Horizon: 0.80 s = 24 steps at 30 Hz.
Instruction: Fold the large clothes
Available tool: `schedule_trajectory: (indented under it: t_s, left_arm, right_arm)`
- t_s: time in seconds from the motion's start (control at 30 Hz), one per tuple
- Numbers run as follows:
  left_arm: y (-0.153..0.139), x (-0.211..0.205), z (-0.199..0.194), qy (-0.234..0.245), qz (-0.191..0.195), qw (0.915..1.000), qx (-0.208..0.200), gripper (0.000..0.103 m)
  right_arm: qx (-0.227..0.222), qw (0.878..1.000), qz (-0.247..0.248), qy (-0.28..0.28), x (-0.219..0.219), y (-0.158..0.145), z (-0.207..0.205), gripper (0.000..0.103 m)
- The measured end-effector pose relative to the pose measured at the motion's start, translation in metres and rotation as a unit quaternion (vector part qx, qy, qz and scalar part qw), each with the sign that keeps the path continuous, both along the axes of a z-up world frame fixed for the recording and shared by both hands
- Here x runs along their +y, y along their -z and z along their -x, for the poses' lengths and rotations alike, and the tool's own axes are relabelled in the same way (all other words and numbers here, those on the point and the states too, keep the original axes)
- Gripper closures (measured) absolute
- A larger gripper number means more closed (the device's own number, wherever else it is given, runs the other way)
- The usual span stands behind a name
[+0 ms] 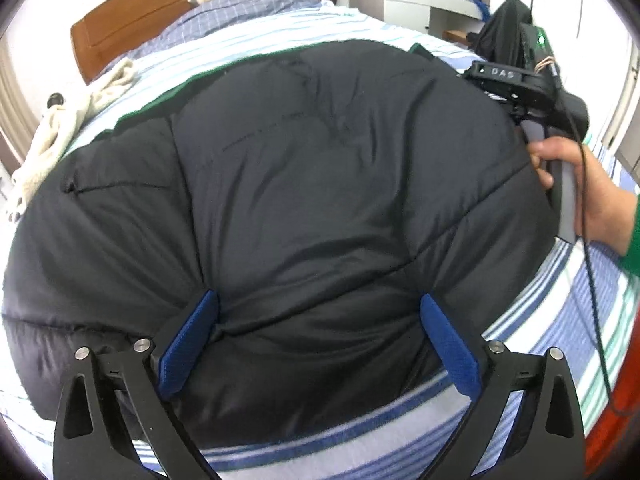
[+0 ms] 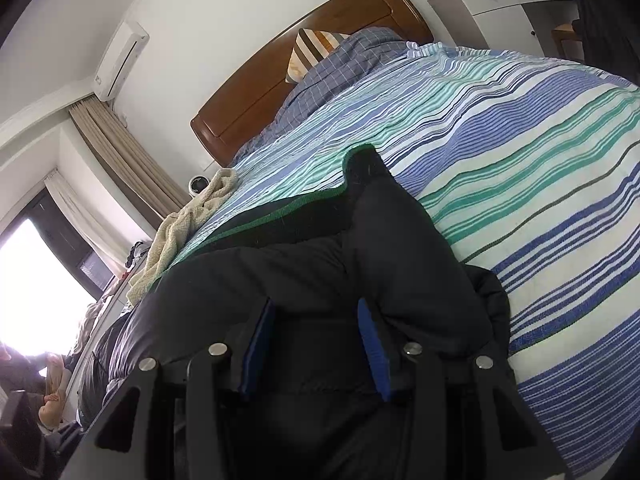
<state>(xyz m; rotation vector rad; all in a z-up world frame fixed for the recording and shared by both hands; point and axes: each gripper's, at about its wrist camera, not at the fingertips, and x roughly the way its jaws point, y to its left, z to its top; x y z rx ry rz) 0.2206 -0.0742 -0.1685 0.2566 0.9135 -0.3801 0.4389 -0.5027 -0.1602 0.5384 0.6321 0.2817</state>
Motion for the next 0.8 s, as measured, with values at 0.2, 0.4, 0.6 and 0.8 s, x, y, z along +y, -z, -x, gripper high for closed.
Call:
schedule_trajectory:
  t_s: [0.2,0.4,0.6,0.8]
  left_arm:
    - [-0.006,0.002,0.006,-0.003,-0.004,1.0000,0.005,0.002]
    - [-0.024,0.010,0.058,-0.006,0.003,0.9999,0.010,0.002]
    - [-0.040,0.053,0.096,-0.056,0.002,0.9984,-0.006,0.002]
    - [-0.043,0.103,0.107,-0.124,0.006,0.9922,-0.006,0.002]
  right_arm:
    - [0.002,1.000,0.002,0.001,0.001,0.000,0.000,0.060]
    - [0.016,1.000,-0.006,-0.002,0.000,-0.004,-0.002,0.060]
    - [0.056,0.997,-0.048,0.020,-0.022,-0.025,0.026,0.052]
    - [0.052,0.989,-0.104,0.086,-0.062,-0.028,0.141,0.025]
